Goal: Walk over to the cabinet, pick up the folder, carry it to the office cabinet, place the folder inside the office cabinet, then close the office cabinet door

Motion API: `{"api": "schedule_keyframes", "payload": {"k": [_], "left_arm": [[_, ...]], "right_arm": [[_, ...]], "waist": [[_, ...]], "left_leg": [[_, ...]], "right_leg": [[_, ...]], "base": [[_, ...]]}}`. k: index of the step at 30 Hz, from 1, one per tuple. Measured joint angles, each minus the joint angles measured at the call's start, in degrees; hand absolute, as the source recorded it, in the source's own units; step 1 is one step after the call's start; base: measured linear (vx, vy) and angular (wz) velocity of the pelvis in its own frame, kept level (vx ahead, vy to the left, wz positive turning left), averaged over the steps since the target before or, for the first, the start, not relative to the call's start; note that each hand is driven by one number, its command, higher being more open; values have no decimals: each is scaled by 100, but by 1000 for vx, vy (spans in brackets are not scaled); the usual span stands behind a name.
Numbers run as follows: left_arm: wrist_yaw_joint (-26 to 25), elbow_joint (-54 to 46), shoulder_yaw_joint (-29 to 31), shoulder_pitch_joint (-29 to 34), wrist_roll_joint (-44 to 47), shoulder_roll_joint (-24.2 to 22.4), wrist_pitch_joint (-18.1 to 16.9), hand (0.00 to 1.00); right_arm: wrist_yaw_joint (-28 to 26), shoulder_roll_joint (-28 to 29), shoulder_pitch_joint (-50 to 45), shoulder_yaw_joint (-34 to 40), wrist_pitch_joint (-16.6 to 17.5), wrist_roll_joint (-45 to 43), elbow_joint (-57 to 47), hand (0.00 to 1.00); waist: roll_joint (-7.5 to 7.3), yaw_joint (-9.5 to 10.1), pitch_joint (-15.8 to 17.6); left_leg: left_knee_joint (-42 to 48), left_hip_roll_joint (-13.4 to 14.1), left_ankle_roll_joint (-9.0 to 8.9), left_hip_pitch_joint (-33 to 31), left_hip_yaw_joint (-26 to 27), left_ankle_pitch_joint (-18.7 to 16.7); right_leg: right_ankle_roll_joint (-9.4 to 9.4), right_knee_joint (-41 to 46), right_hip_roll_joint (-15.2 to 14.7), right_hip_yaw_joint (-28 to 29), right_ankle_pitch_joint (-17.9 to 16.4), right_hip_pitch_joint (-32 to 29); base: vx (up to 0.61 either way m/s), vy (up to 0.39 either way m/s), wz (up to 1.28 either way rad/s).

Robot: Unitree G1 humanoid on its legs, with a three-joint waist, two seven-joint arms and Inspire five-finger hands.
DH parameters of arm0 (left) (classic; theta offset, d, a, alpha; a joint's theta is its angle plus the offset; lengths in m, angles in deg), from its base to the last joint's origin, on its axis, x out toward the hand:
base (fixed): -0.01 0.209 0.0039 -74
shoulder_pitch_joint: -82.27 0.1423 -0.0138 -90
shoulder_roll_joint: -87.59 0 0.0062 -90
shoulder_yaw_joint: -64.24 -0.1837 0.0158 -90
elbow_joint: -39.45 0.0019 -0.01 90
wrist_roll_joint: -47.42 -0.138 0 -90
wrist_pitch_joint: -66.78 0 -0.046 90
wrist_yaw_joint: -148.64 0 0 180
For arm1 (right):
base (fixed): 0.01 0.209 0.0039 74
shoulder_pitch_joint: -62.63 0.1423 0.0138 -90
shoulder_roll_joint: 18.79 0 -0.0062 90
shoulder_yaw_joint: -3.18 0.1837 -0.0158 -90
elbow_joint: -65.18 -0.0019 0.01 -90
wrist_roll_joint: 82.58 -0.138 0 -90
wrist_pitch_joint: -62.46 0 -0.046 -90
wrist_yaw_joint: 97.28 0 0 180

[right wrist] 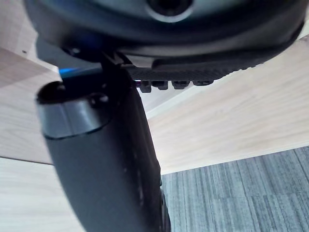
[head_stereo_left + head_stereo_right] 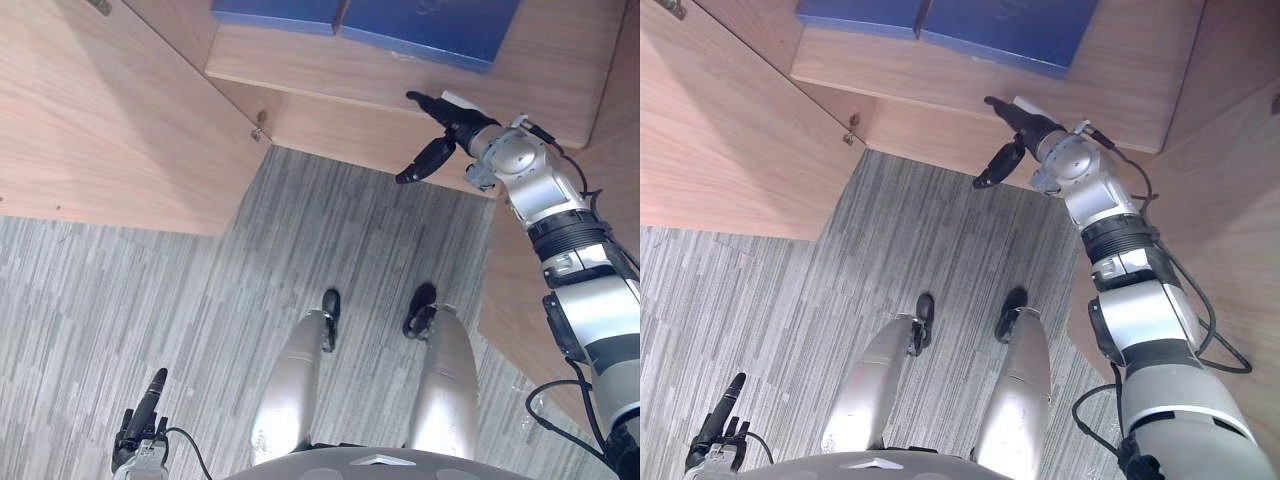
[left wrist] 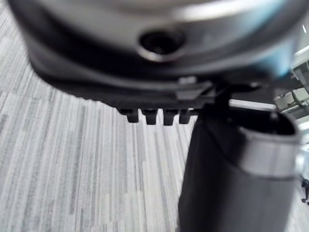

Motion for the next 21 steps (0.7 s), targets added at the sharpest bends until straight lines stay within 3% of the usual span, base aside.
{"api": "schedule_keyframes", "payload": {"k": [10,14,17,21], "left_arm": [[-11,142,-10,96,1,96,-9,100],[-28,211,-183,96,0,74,-11,100],[-76,222,-258,95,-2,-44,-14,100],[-128,226,-458,98,-143,-238,-28,100]], "right_arm": [[-42,134,-63,-85,-23,1,-11,100],[-224,676,-797,-657,-279,82,125,100],[-343,1164,-1458,-1222,-311,303,139,100],[-421,1426,-2010,-1429,-301,536,129,100]], "waist": [[-52,-17,-9],[-129,18,-21],[-132,20,-22],[-156,34,-40]], "left_leg": [[-7,22,10,16,35,-6],[-137,113,8,186,60,-5],[-329,179,25,424,101,9],[-863,234,67,952,167,163]], "right_leg": [[12,-71,34,23,39,23],[5,-260,152,3,107,213],[33,-504,247,-19,180,448],[97,-1074,392,-41,394,967]], "base": [[-11,44,-3],[12,29,-10],[35,29,-14],[65,41,-15]]}}
